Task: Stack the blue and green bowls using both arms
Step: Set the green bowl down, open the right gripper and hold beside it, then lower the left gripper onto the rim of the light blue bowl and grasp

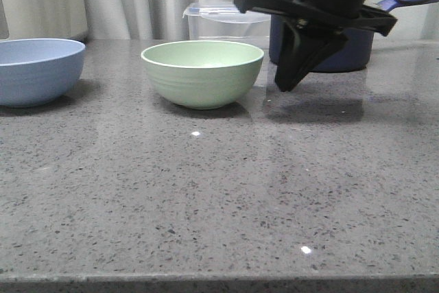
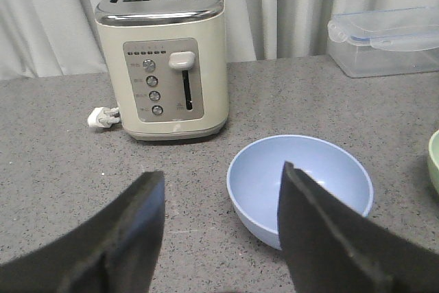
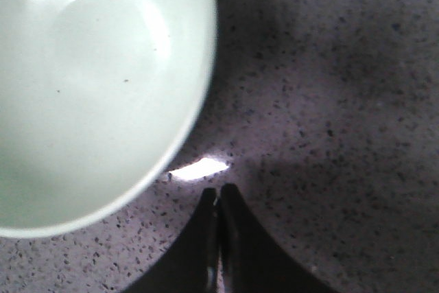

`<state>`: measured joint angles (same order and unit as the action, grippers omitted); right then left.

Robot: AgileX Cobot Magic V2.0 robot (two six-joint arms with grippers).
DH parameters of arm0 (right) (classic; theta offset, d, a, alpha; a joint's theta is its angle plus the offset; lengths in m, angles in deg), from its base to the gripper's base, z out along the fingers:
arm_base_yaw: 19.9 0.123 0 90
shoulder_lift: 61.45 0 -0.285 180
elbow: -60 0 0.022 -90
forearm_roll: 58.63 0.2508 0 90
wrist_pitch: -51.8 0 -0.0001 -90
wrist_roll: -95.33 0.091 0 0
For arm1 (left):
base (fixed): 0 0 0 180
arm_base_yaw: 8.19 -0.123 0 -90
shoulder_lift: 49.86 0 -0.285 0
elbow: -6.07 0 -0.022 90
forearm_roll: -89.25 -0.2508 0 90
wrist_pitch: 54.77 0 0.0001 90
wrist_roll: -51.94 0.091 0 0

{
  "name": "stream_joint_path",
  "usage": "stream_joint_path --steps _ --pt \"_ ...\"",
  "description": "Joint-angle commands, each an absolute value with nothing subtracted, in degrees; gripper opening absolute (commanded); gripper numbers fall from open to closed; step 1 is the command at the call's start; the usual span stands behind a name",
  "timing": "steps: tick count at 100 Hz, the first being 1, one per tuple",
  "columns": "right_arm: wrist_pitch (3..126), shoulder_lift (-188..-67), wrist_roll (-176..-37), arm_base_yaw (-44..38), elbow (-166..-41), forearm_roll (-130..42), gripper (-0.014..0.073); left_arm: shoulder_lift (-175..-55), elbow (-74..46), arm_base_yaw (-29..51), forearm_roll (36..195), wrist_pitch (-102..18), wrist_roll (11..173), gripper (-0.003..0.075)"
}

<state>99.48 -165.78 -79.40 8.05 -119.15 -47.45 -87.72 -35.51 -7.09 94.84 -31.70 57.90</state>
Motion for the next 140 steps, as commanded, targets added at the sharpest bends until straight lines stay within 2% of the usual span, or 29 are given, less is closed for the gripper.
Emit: stream_joint_path --steps 1,78,109,140 --pt "96.3 -164.0 -80.2 8.9 -120.3 -46.3 -0.005 -88.3 -33.5 -7.1 95.1 -36.6 57.6 0.0365" --pt "94.6 -164.0 -80.2 9.2 -120.3 -44.3 -0.005 -90.2 -32.0 -7.1 95.1 -35.1 57.6 0.0365" --pt "94.7 -164.0 -80.2 9.2 -120.3 -44.3 -0.005 -107.5 -18.2 -7.1 95.6 -18.6 57.6 0.0365" --pt "94.7 -164.0 -80.2 9.2 -120.3 -44.3 -0.005 -124.9 -8.0 -7.1 95.7 -15.4 57.6 0.0365"
